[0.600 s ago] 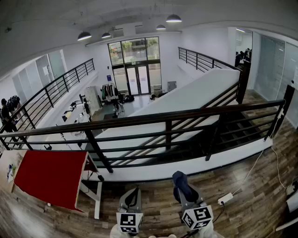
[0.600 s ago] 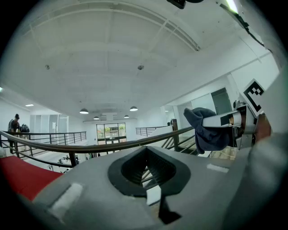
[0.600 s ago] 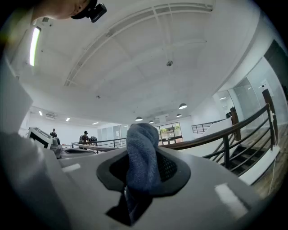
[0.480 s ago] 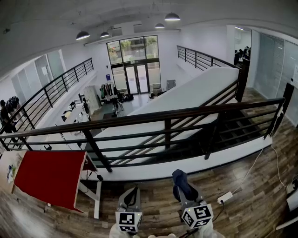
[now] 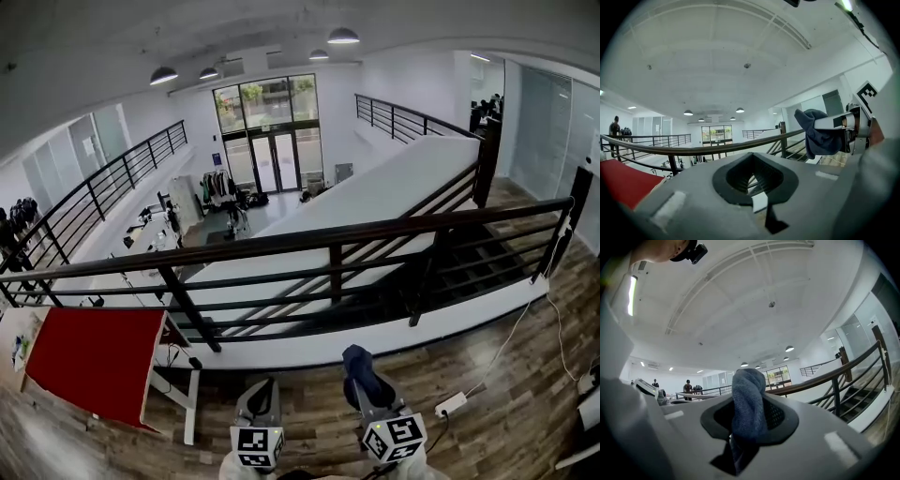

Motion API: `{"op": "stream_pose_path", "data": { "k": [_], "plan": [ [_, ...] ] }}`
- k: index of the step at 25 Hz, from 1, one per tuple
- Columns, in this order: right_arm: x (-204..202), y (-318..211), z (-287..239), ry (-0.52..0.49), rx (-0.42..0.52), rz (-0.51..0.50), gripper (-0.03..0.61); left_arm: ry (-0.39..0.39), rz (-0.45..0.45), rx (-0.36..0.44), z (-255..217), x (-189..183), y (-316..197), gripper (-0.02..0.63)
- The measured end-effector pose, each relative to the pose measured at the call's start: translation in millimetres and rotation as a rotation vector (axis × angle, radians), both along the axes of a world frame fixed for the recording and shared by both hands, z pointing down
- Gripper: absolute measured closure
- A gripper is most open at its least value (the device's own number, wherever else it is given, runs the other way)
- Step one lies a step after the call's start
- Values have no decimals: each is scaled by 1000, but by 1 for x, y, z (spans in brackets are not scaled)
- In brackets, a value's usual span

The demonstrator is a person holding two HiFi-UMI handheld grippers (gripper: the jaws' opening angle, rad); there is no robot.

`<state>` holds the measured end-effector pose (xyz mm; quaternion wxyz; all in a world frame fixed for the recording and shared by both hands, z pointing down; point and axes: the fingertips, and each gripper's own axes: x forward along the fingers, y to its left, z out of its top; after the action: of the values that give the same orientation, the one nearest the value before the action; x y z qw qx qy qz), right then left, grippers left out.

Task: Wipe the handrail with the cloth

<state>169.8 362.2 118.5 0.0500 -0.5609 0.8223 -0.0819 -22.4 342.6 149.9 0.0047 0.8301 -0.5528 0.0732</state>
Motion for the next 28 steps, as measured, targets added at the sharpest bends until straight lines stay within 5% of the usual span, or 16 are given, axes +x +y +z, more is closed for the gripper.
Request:
{"op": "stream_pose_path", "data": {
  "k": [13,21,28],
  "plan": [
    [-42,-91,51,17,-90,-18,485,-41,-14,-22,48,-38,-75,612],
    [-127,-222,57,48,-91,2,483,-65,26,-7,48,-119,-205,611],
    [-226,-322,66,59,-119,-75,484,-63,-37,-31,51,-210,-306,611]
  ]
}}
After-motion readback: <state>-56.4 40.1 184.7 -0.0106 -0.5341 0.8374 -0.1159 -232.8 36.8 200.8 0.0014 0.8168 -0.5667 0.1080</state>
